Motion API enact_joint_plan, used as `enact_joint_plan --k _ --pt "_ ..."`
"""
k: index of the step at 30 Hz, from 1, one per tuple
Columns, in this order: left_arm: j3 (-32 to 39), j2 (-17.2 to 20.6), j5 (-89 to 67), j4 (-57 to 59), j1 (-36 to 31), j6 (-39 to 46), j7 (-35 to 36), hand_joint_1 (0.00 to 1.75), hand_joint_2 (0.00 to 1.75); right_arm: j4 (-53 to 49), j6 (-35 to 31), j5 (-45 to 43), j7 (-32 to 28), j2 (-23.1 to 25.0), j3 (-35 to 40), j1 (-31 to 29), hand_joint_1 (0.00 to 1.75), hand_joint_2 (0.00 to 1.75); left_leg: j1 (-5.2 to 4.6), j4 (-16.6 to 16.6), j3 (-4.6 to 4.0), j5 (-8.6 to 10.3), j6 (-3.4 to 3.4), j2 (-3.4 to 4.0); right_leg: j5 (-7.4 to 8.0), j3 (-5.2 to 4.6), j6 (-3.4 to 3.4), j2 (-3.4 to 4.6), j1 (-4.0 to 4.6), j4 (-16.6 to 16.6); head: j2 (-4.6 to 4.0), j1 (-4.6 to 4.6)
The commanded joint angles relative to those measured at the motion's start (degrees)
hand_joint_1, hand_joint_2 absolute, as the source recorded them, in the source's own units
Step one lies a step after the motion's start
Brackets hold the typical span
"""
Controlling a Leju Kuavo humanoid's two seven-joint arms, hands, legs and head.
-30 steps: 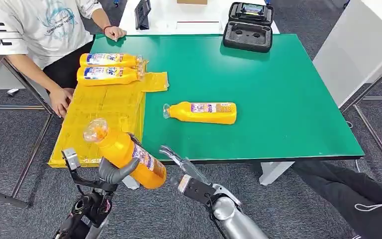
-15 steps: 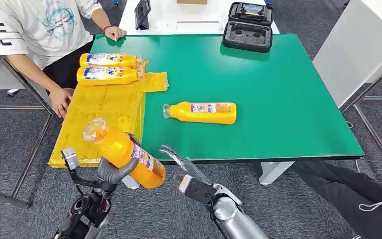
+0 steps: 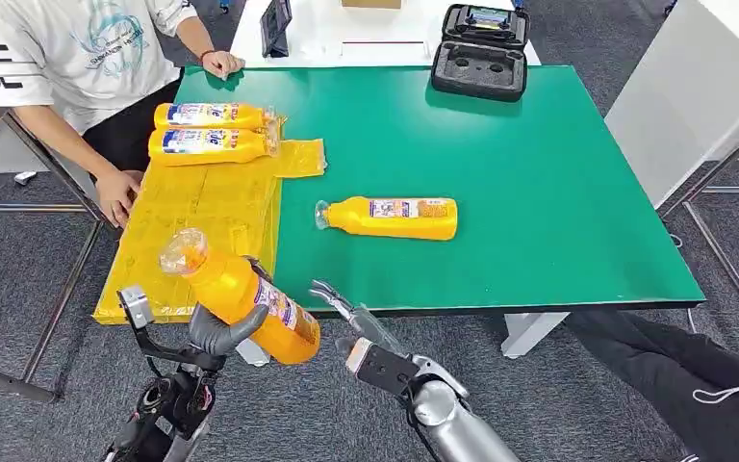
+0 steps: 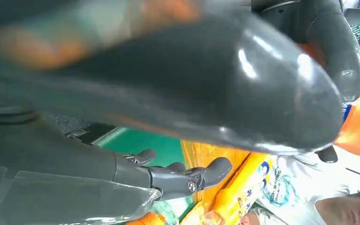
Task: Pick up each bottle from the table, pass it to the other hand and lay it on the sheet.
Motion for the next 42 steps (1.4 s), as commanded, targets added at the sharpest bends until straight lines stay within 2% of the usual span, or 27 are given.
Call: enact_joint_plan --k 1,3,4,5,6,7,8,10,11,13,16,20,24,26,34,37,42 --pt "0.8 0.6 -0.2 1.4 -2.0 -0.1 0.3 1.75 1.75 0.7 0.2 -0.2 0.4 -1.0 -0.4 -1.0 0.0 0.0 0.08 0.0 0.25 -0.1 -0.11 -0.02 -0.1 0.28 -0.1 -0.03 0.08 0.0 0.0 0.0" --pt "0.8 0.6 -0.2 1.4 -2.0 -0.1 0.3 1.75 1.75 0.7 0.2 -0.2 0.4 -1.0 -0.4 -1.0 0.0 0.0 0.05 0.0 0.12 -0.05 -0.07 -0.03 -0.05 0.15 -0.07 -0.04 0.05 0.0 0.0 0.0" --pt "0.8 0.6 -0.2 1.4 -2.0 -0.1 0.3 1.69 1.75 0.7 0.2 -0.2 0.4 -1.0 -0.4 -1.0 0.0 0.0 0.09 0.0 0.25 -0.11 -0.11 -0.02 -0.1 0.28 -0.1 -0.03 0.09 0.0 0.0 0.0" --pt "-11.3 12.9 -29.0 11.1 -24.1 28.7 10.6 1.68 1.75 -2.1 0.9 -4.0 0.2 -1.2 -1.5 0.0 0.0 0.0 0.06 0.0 0.17 -0.07 -0.08 -0.03 -0.07 0.2 -0.08 -0.04 0.07 0.0 0.0 0.0" --pt "-9.4 14.2 -50.6 17.6 -32.2 42.7 6.2 1.68 1.75 -4.2 0.9 -4.4 1.4 -1.7 -1.4 0.7 0.0 0.0 0.19 0.2 -0.28 0.13 -0.14 -0.53 -0.03 -0.08 -0.13 -0.54 0.19 0.1 0.0 0.0" --pt "-6.0 13.7 -53.9 23.4 -37.1 39.8 1.9 1.69 1.75 -5.4 1.0 -4.7 2.2 -2.1 -1.3 1.2 0.0 0.0 0.26 0.3 -0.33 0.13 -0.21 -0.74 -0.1 -0.06 -0.19 -0.75 0.26 0.3 0.0 0.0" --pt "-5.4 13.4 -54.0 24.1 -37.6 39.3 1.4 1.66 1.75 -5.8 1.1 -5.2 2.3 -2.0 -1.5 1.5 0.0 0.0 0.26 0.3 -0.35 0.2 -0.18 -0.83 -0.05 -0.22 -0.17 -0.83 0.25 0.2 0.0 0.04" --pt "-5.3 12.2 -54.7 23.9 -36.0 40.9 1.2 1.71 1.75 -6.1 1.3 -5.4 2.4 -2.2 -1.6 1.9 0.0 0.0 0.43 0.1 -0.42 0.51 -0.23 -0.73 0.1 -0.28 -0.27 -0.73 0.4 0.1 0.0 0.52" --pt "-5.4 11.8 -55.0 23.6 -35.1 41.6 1.4 1.71 1.75 -6.2 1.2 -5.4 2.4 -2.3 -1.6 2.0 0.0 0.0 0.27 0.0 -0.54 0.52 -0.28 -0.22 0.5 -0.54 -0.42 -0.25 0.31 0.0 0.0 0.41" --pt "-5.7 11.6 -55.7 21.3 -33.1 42.2 2.6 1.71 1.75 -6.4 1.1 -5.3 2.4 -2.2 -1.8 2.2 0.0 0.0 0.21 -0.1 -0.34 0.41 -0.31 -0.02 0.5 -0.41 -0.49 -0.08 0.25 0.0 0.0 0.09" --pt "-5.7 11.5 -55.9 21.1 -32.7 42.3 2.8 1.75 1.75 -6.4 1.0 -5.3 2.4 -2.2 -1.8 2.2 0.0 0.0 0.31 -0.1 -0.21 0.43 -0.3 -0.1 0.42 -0.2 -0.44 -0.15 0.3 0.0 0.0 0.18" --pt "-5.6 11.3 -56.1 20.2 -32.4 42.1 3.2 1.71 1.75 -6.9 0.8 -5.1 2.5 -2.2 -1.8 2.6 0.0 0.0 0.3 0.0 -0.38 0.45 -0.29 0.02 0.45 -0.45 -0.45 0.01 0.27 0.0 0.0 0.09" --pt "-5.5 11.2 -56.3 20.0 -32.4 42.0 3.4 1.75 1.75 -7.2 0.7 -5.1 2.5 -2.3 -1.8 2.8 0.0 0.0 0.27 0.0 -0.48 0.5 -0.29 -0.04 0.48 -0.53 -0.44 -0.03 0.26 0.0 0.0 0.11" --pt "-5.5 11.2 -56.3 20.0 -32.4 42.0 3.4 1.71 1.75 -7.2 0.7 -5.1 2.5 -2.3 -1.8 2.8 0.0 0.0 0.31 0.0 -0.39 0.44 -0.32 -0.02 0.44 -0.43 -0.46 -0.01 0.31 0.0 0.0 0.11" --pt "-5.4 11.7 -58.4 20.2 -32.5 41.7 4.6 1.75 1.75 -7.0 0.4 -4.9 2.5 -2.2 -2.3 2.8 0.0 0.0 0.32 0.0 -0.37 0.4 -0.32 0.01 0.42 -0.41 -0.46 0.01 0.31 0.0 0.0 0.13" --pt "-6.6 12.6 -63.4 21.8 -33.5 42.4 7.0 1.75 1.75 -6.4 0.3 -4.9 2.4 -2.2 -2.2 2.4 0.0 0.0 0.35 0.0 -0.24 0.35 -0.35 0.02 0.36 -0.28 -0.48 0.01 0.33 0.0 0.0 0.13" --pt "-11.6 14.6 -73.9 28.6 -36.9 36.6 12.4 1.75 1.75 -5.1 0.9 -4.9 1.9 -2.0 -2.3 1.6 0.0 0.0 0.3 0.0 -0.46 0.47 -0.31 0.05 0.49 -0.53 -0.45 0.06 0.28 0.0 0.0 0.11"
